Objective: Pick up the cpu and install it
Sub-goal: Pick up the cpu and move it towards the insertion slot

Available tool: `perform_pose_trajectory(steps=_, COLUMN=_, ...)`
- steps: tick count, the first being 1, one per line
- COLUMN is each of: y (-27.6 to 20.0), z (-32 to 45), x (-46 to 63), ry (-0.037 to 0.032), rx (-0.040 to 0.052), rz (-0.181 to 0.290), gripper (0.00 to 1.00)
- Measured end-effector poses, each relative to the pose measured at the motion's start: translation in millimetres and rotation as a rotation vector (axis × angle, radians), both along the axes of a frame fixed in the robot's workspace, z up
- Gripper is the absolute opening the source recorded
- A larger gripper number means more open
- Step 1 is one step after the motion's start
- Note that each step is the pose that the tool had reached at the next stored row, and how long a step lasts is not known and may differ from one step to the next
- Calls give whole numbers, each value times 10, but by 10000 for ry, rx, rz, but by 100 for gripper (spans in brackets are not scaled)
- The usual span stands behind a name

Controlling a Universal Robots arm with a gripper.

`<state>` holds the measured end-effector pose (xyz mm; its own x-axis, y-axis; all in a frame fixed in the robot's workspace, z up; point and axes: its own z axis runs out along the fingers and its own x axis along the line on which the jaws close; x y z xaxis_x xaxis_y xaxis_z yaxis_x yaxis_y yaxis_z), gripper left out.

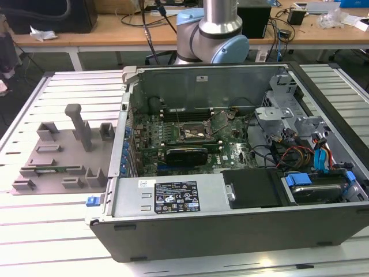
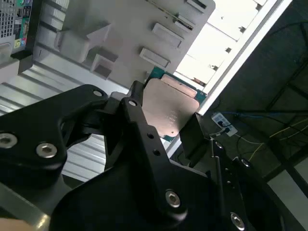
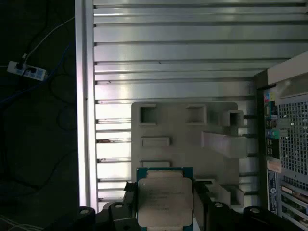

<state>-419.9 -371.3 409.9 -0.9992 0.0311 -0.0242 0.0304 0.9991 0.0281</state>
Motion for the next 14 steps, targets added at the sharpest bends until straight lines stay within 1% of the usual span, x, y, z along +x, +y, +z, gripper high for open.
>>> perform_pose_trajectory(steps=1, y=0, z=9, x=35, ry=1, rx=0, rz=0, gripper=55)
perform_pose_trajectory(steps=3, y=0, z=9, x=77, ry=0, rx=0, rz=0, gripper=55)
perform_pose_trajectory(steps=6, y=0, z=9, x=168, ry=1, rx=-1, rz=0, gripper=55)
perform_pose_trajectory(steps=7, y=0, z=10, x=218, ry=2, rx=-1, rz=0, gripper=55)
perform_pose_trajectory(steps=11, y=0, z=9, x=325, ry=1, rx=0, rz=0, gripper=55)
perform_pose_trajectory(steps=13, y=0, z=9, x=391, ry=2, rx=0, rz=1, gripper=55)
perform_pose_trajectory(steps=14, y=0, z=9, x=443, ry=0, rx=0, rz=0, gripper=55)
